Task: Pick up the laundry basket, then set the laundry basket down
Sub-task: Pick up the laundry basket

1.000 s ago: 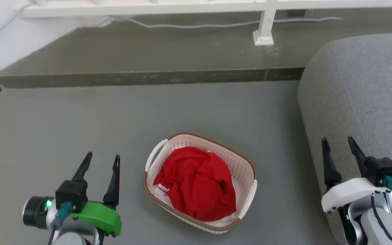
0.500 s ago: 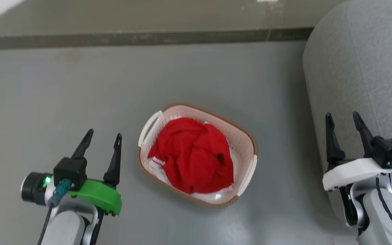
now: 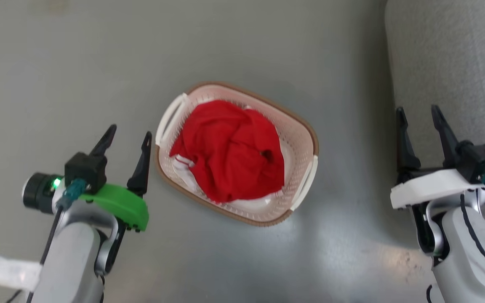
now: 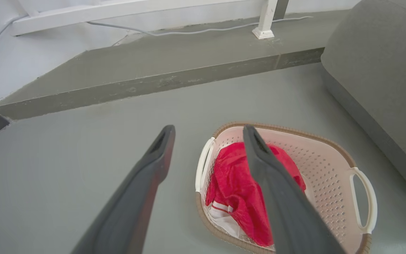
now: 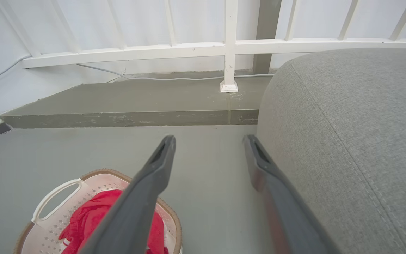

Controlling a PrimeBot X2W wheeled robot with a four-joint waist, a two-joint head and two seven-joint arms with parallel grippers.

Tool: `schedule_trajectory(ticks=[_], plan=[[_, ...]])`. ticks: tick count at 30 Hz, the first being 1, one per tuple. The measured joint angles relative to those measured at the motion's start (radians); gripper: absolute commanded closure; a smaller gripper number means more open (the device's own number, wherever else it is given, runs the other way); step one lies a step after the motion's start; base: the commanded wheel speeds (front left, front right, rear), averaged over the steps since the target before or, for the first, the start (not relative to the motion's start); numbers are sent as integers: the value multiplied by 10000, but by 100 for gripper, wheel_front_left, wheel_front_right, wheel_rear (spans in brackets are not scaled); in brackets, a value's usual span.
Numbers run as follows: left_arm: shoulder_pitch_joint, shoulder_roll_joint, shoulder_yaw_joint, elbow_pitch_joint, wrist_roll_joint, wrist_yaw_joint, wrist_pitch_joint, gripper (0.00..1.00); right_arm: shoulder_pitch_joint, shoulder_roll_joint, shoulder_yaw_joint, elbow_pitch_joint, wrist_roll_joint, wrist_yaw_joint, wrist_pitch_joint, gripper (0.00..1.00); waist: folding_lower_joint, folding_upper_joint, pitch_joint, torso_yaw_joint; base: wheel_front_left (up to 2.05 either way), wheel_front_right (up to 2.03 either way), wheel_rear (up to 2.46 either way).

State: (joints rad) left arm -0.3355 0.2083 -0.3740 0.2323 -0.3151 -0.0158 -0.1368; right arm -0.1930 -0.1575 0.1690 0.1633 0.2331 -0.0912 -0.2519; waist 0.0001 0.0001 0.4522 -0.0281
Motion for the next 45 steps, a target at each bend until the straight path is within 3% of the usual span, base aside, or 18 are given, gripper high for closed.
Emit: schedule_trajectory(ticks=[7,23,45], plan=[[-911,-15,-205,803,-123,-460,428,0,-443,42,94,-245,-71,2,-21,0,0,0,993,-130,0,0,0],[-3525,420,-144,2224,-489,-970,1540,0,-1989,520,347,-665,-153,44,-27,0,1,0,3226,-776,0,0,0],[-4660,928,-221,4566,-991,-1074,1843,0,-2607,863,477,-522,-217,146,-29,0,0,0,4678,-1777,0,0,0]])
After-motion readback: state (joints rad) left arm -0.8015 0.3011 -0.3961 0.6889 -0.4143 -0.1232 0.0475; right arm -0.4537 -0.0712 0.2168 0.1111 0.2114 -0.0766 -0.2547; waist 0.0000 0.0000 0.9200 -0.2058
